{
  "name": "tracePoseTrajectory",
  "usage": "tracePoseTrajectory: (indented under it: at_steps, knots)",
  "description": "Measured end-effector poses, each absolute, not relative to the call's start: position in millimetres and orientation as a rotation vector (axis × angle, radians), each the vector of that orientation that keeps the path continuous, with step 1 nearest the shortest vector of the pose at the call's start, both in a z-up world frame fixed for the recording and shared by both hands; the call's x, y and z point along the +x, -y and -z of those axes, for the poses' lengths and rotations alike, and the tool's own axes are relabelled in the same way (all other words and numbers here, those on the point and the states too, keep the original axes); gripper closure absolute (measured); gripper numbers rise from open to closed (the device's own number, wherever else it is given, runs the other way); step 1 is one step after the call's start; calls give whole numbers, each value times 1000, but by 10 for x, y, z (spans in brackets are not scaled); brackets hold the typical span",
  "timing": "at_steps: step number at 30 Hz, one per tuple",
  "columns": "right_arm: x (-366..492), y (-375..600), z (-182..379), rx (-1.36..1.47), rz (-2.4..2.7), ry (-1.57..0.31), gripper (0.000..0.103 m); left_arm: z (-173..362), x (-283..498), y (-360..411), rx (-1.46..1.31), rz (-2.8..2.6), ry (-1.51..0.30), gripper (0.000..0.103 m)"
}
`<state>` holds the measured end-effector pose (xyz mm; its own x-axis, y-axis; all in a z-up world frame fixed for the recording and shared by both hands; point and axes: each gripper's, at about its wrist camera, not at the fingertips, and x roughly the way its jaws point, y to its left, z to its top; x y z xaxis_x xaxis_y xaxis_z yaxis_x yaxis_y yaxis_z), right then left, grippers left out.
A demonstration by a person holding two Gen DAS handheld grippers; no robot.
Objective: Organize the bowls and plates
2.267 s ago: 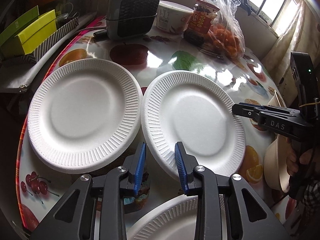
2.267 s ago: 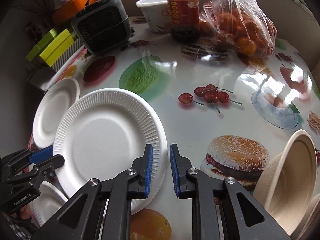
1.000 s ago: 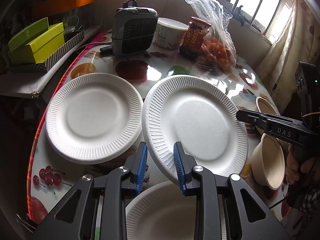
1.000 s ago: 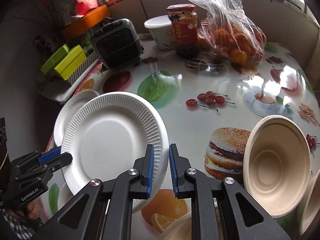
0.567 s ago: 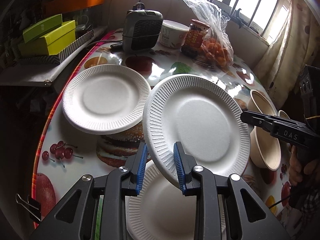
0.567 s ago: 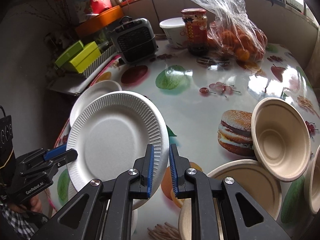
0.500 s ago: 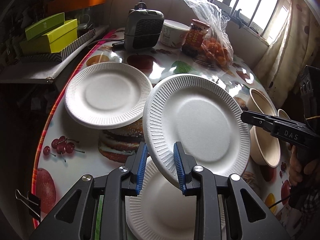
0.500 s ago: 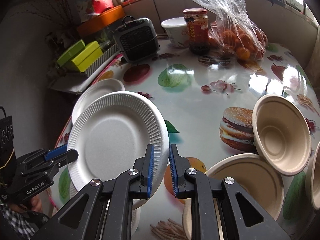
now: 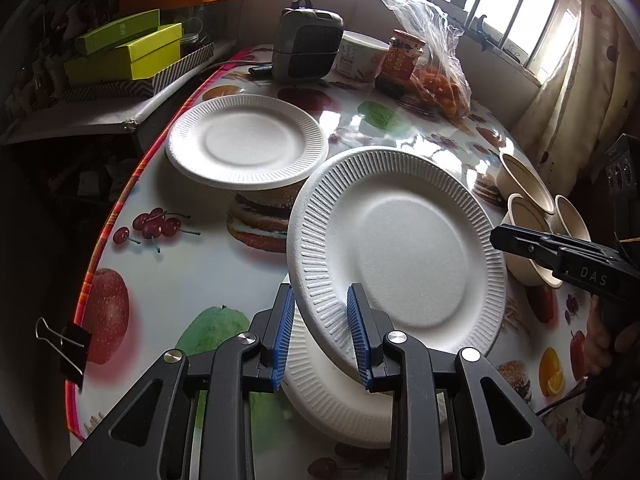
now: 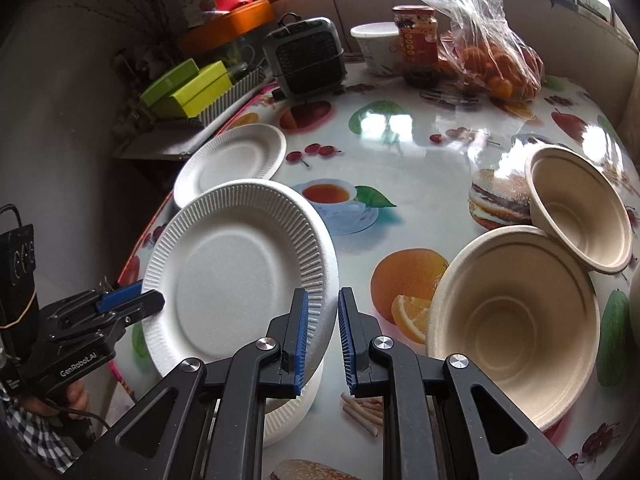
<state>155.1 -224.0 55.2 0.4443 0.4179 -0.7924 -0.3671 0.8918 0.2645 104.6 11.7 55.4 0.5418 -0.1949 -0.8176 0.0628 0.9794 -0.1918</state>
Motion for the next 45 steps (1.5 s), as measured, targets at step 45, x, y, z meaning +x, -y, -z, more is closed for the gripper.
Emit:
tracePoseTrajectory:
  at_steps: [45]
  knots:
    - [1240, 2101, -255, 6, -467, -1040, 88, -230, 747, -152, -146, 129, -1041, 74]
